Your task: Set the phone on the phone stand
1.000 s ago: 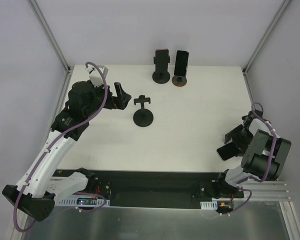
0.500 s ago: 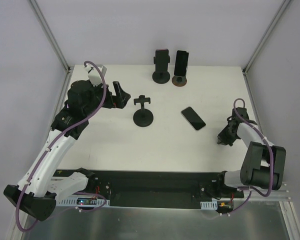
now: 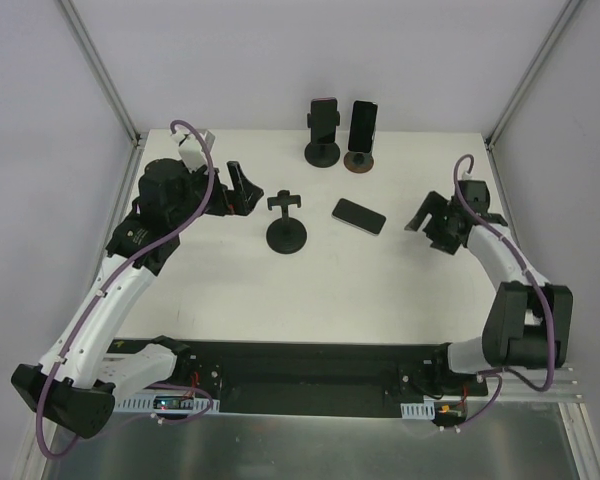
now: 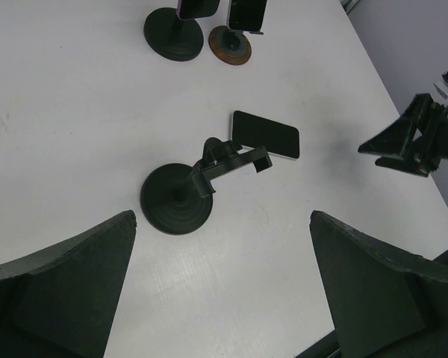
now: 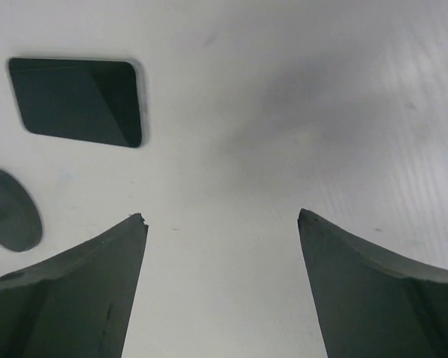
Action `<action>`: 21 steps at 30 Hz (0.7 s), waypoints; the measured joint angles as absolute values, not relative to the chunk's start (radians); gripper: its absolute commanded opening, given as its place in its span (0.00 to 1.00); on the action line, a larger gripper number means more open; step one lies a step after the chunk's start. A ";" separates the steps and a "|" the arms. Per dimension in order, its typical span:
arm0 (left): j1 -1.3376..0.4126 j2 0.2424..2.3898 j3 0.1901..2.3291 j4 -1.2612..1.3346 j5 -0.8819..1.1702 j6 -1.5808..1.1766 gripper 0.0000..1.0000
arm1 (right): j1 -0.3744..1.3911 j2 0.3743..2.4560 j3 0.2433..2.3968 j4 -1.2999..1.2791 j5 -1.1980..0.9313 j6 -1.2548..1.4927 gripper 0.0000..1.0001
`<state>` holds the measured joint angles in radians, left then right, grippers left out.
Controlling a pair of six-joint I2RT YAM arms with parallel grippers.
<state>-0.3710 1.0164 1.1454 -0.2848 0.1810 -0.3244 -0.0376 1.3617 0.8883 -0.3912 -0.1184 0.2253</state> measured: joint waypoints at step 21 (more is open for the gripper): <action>-0.358 1.028 1.131 -0.269 0.205 -0.334 0.99 | 0.127 2.171 1.649 -0.350 -0.403 0.129 0.86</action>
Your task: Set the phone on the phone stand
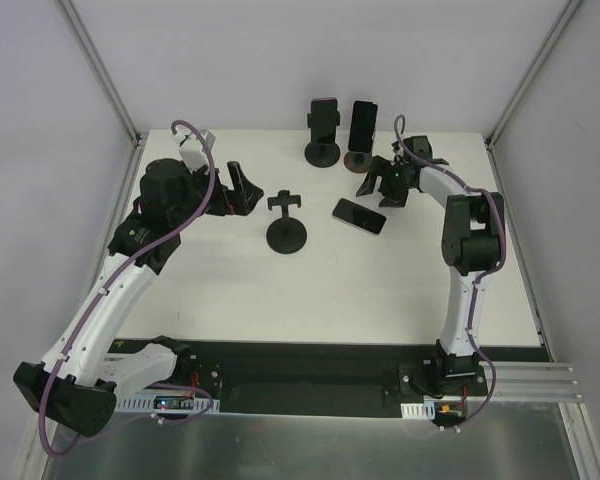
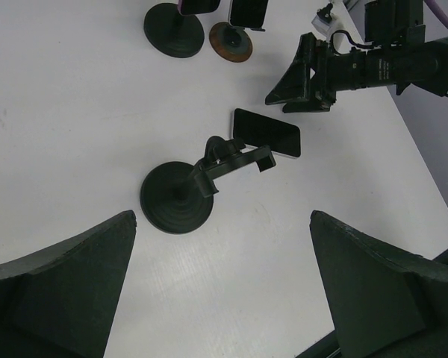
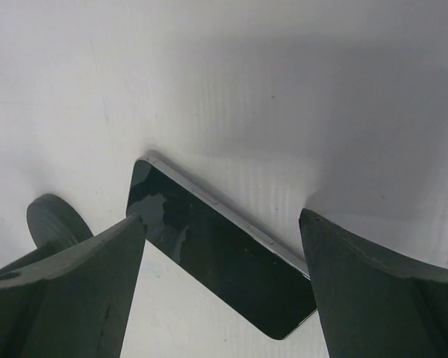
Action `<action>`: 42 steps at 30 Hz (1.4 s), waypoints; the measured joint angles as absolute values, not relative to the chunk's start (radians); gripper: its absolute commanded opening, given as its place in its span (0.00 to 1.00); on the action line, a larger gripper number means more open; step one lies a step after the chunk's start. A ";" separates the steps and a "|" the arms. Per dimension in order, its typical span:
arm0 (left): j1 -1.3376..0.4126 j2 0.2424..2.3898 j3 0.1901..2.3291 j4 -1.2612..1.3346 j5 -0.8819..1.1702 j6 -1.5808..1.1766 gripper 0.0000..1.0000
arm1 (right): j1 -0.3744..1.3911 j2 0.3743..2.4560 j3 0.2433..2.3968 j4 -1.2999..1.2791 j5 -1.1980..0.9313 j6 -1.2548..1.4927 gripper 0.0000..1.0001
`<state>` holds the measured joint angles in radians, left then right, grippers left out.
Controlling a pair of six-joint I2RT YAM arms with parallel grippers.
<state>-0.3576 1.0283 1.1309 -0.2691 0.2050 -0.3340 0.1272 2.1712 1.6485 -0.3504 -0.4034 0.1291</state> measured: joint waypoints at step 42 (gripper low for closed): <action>-0.345 1.034 1.129 -0.266 0.231 -0.350 0.99 | 0.474 2.304 1.926 -0.809 0.090 -0.274 0.99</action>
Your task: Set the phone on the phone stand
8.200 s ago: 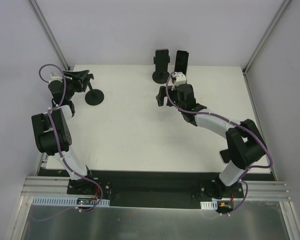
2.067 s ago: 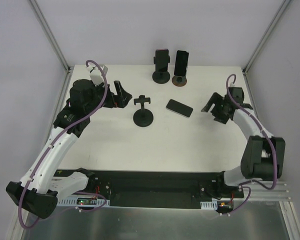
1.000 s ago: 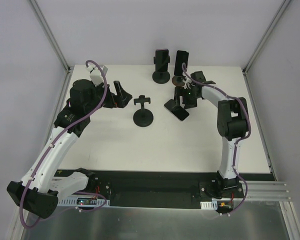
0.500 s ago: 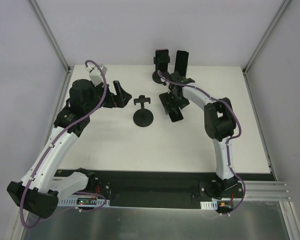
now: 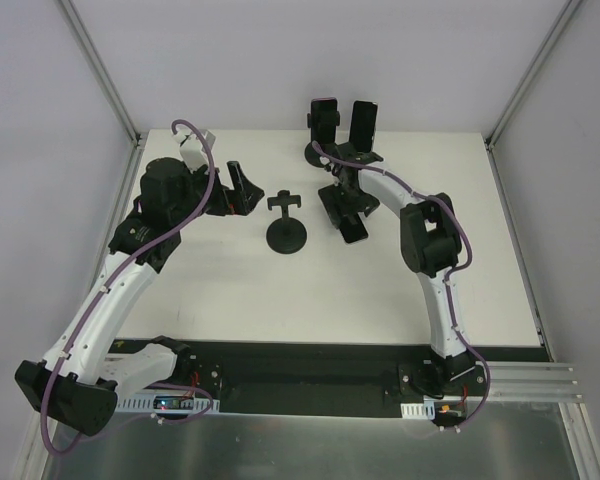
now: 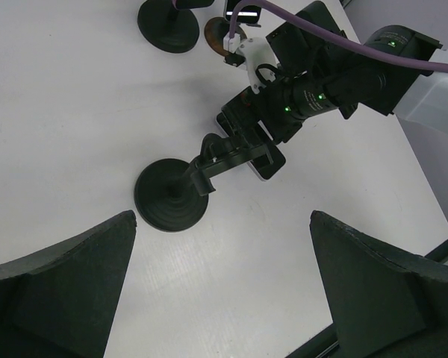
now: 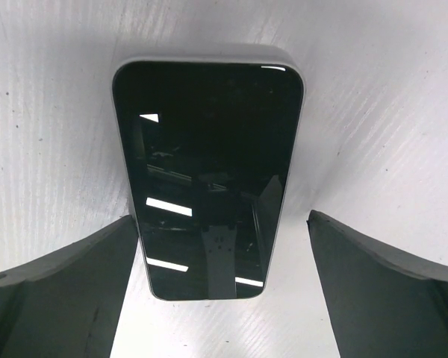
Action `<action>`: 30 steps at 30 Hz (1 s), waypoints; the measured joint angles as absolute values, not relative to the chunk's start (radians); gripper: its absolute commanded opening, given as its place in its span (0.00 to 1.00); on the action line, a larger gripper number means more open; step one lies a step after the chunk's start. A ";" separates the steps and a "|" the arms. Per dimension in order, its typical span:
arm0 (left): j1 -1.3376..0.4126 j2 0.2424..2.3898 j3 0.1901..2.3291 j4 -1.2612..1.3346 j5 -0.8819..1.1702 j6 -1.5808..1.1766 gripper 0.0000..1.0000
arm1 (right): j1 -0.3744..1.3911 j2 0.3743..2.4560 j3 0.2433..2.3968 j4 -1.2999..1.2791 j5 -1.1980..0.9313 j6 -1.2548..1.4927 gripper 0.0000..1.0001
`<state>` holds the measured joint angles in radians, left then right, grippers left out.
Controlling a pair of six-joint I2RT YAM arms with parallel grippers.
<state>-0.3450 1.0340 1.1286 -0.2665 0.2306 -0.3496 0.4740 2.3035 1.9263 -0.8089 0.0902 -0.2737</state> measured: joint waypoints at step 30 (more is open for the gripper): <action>-0.345 1.050 1.122 -0.266 0.230 -0.349 0.99 | 0.513 2.133 1.638 -0.608 0.134 -0.244 0.27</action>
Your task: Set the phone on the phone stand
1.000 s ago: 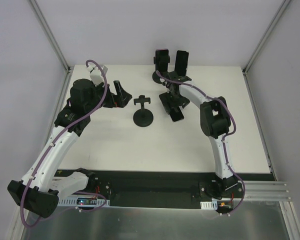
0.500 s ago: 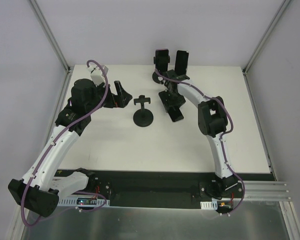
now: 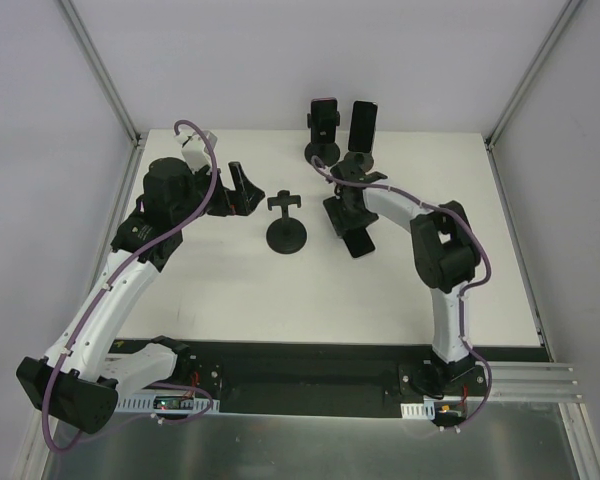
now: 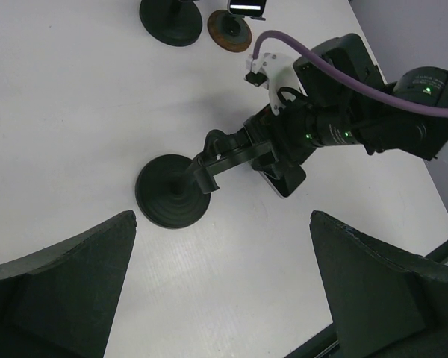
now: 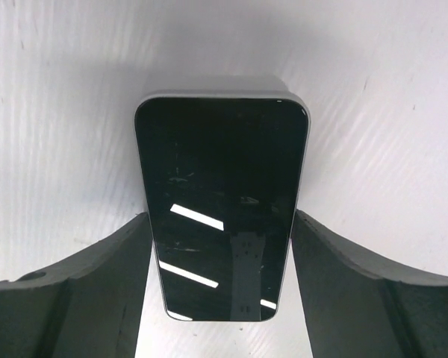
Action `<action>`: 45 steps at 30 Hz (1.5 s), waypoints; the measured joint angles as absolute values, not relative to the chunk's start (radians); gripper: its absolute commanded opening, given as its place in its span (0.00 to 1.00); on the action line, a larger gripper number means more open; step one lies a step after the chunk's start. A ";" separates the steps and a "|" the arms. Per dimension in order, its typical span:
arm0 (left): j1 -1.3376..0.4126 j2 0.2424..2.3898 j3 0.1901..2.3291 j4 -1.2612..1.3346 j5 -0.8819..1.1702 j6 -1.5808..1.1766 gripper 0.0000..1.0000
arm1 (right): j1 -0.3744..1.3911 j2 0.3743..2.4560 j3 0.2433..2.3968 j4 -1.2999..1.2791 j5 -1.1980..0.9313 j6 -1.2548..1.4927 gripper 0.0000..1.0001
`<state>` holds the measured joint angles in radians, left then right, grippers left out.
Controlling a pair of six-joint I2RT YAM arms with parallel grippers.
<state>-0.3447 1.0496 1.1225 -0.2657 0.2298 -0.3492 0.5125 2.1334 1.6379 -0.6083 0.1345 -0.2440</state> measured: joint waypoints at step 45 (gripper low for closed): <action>-0.484 1.226 1.097 -0.108 0.637 -0.383 0.74 | 0.740 1.187 0.928 -0.202 0.067 0.008 0.01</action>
<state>-0.4839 1.2263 1.0966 -0.1078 0.6373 -0.3832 0.7403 1.1873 0.9279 -0.2020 0.0669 0.0082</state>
